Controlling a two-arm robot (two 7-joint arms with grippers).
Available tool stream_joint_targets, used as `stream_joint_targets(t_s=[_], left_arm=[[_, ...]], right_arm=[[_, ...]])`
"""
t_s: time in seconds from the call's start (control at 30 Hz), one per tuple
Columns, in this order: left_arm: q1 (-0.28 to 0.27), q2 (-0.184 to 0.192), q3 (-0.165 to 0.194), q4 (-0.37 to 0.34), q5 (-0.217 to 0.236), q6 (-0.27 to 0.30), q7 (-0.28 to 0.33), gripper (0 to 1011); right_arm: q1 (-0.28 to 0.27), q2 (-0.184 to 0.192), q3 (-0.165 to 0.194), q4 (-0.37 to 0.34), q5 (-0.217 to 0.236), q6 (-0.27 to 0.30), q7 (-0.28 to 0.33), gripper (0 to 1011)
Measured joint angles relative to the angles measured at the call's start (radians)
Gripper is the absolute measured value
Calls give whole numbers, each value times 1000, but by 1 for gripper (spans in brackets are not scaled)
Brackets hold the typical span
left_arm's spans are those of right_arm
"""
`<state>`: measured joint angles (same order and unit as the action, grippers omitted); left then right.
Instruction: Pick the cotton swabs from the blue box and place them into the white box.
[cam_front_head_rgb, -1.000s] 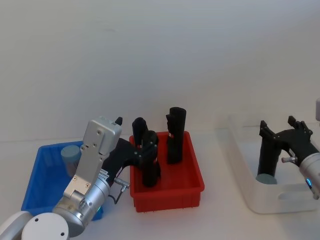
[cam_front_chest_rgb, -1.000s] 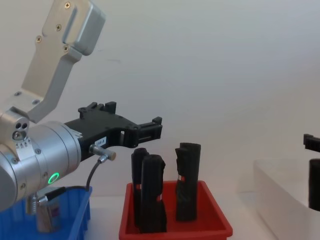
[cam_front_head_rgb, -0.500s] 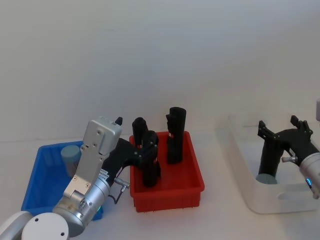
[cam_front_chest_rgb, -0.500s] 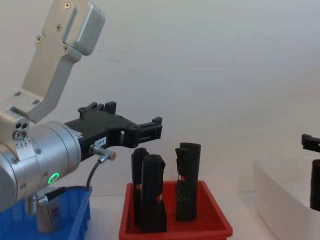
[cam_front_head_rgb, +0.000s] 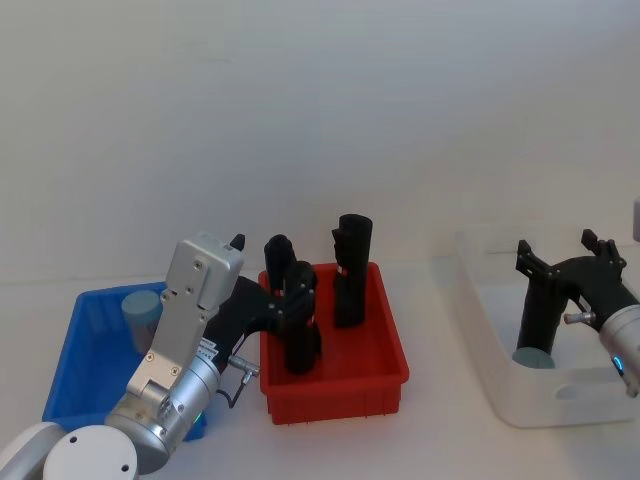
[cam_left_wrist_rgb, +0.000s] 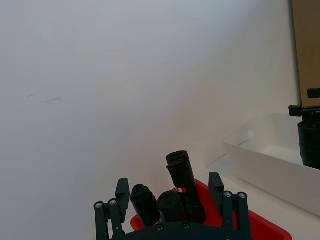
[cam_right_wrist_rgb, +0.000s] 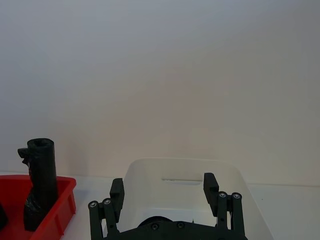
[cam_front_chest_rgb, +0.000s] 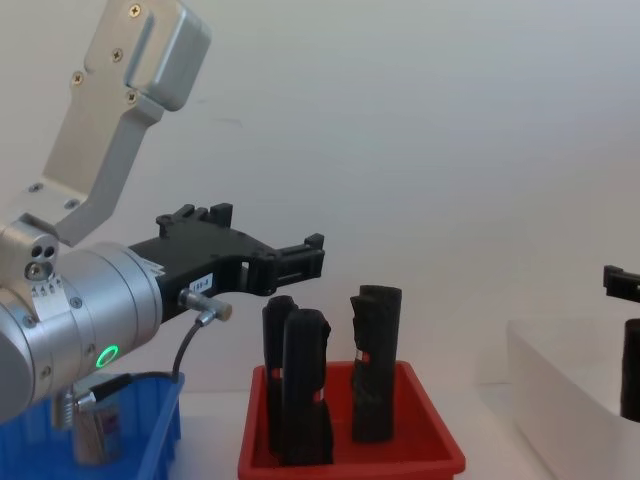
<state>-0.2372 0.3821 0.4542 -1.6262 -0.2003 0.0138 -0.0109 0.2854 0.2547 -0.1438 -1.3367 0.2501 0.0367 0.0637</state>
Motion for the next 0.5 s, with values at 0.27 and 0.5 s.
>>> stream_joint_targets(t_s=[0.27,0.5], left_arm=[[0,0,0,0,0,0,0,1004],[0,0,0,0,0,0,0,1004]], right_arm=[[-1,0,1,0,-1,-1,1,1001],[-1,0,1,-1,-1,-2,1,1001]])
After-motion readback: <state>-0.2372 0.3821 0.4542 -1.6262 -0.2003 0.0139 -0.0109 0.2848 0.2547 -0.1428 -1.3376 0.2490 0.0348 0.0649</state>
